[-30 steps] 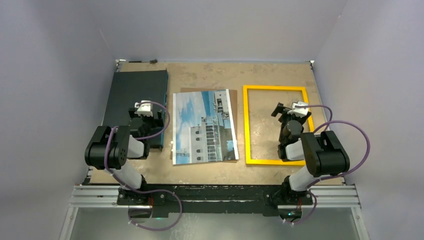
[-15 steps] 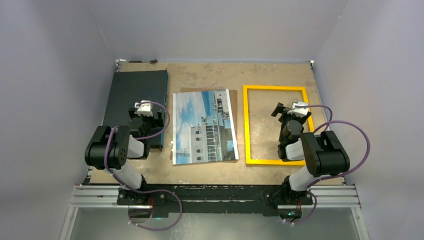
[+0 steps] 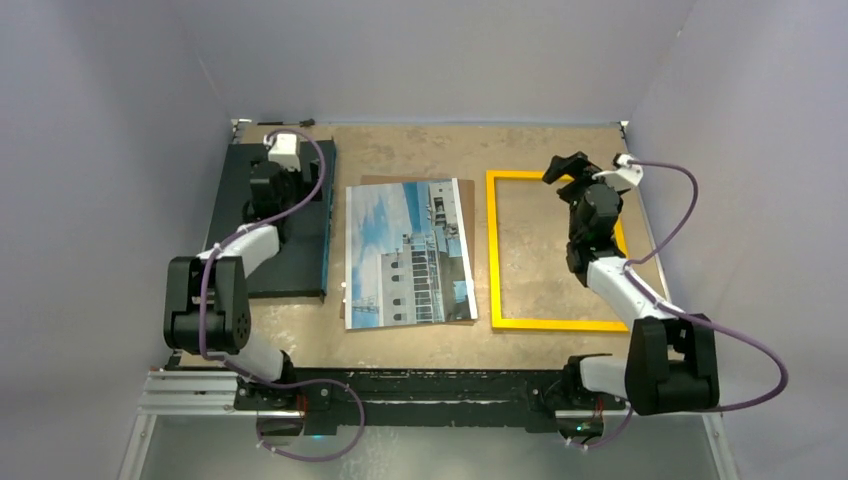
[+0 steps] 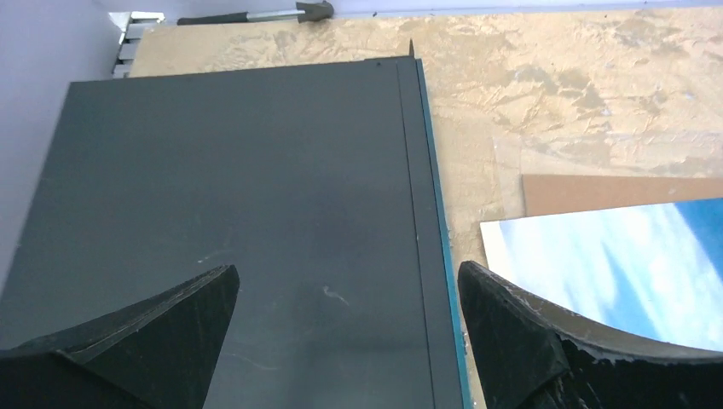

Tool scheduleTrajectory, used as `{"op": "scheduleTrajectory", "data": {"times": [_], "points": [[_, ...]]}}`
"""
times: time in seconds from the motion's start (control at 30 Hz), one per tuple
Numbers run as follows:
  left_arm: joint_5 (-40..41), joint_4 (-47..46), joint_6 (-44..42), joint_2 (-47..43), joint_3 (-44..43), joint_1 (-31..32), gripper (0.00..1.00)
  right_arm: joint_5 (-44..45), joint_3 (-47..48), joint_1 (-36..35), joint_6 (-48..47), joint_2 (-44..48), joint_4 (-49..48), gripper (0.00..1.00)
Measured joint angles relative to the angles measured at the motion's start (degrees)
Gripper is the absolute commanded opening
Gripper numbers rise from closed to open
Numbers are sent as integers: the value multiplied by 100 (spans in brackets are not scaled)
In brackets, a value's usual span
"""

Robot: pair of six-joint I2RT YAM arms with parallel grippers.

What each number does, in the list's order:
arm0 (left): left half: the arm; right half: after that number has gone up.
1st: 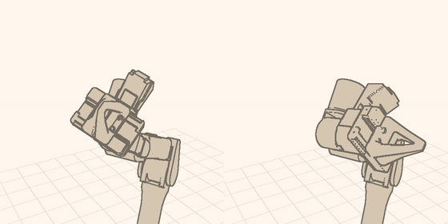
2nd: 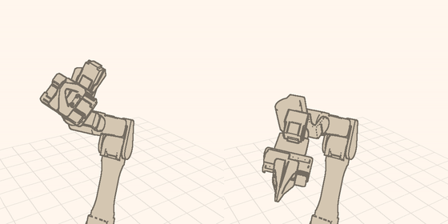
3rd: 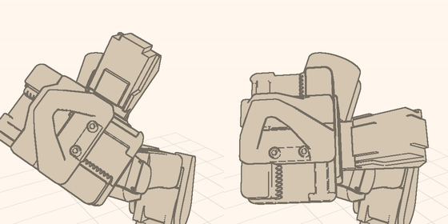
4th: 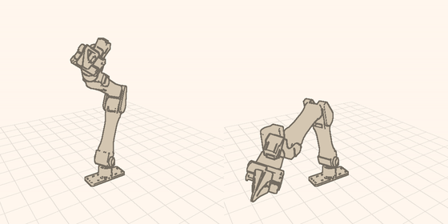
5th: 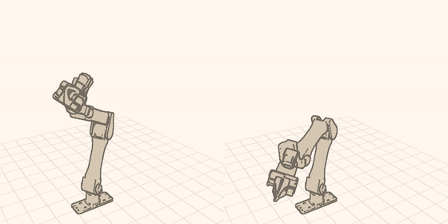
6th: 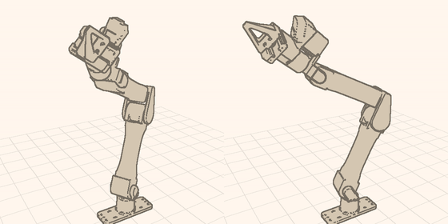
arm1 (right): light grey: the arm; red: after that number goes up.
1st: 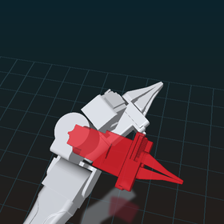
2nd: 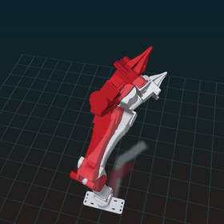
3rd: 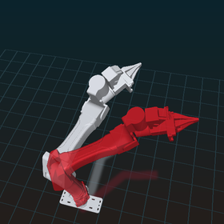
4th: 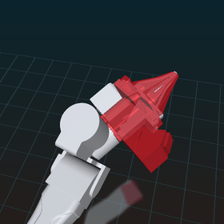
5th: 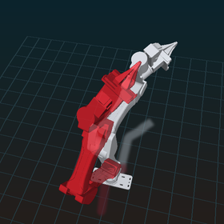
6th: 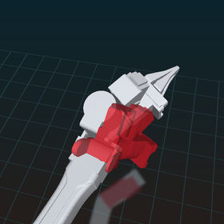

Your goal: Put the photo into the frame

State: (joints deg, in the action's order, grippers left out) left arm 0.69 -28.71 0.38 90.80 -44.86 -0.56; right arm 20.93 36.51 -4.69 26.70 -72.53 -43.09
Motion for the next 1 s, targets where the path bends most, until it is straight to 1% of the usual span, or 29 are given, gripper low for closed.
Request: {"op": "scheduleTrajectory", "data": {"times": [0.03,0.1,0.13,0.17,0.23,0.3,0.37,0.47,0.57,0.67,0.73,0.87,1.0], "points": [[17,332,-2,-81,-229,0,100,-190,48,24,289,35,173,99],[48,968,-7,-354,-457,0,100,-555,348,20,520,-85,756,99],[52,1226,-22,-463,-533,0,100,-614,640,-26,542,-247,1143,99],[46,1606,-52,-557,-673,0,100,-538,1147,-155,529,-531,1729,99],[-4,2413,-105,-597,-1132,0,100,-275,2192,-643,442,-1187,2568,99],[-98,3220,-151,-483,-1773,0,100,-50,2680,-1252,376,-1523,3075,99],[-225,3823,-160,-345,-2361,0,100,48,2695,-1851,358,-1615,3569,99],[-435,4459,-166,-269,-2872,0,100,57,2557,-2277,358,-1733,4153,96],[-645,5018,-173,-260,-3121,0,100,114,2457,-2288,378,-2000,4686,93],[-758,5453,-197,-234,-3265,0,100,205,2205,-2256,367,-2096,4922,90],[-796,5652,-236,-208,-3324,0,100,223,2044,-2258,350,-2079,5064,86],[-855,6006,-306,-129,-3394,0,100,214,1967,-2308,326,-2098,5099,78],[-938,6271,-308,-66,-3453,0,100,212,1958,-2441,330,-2256,5093,72]]}}
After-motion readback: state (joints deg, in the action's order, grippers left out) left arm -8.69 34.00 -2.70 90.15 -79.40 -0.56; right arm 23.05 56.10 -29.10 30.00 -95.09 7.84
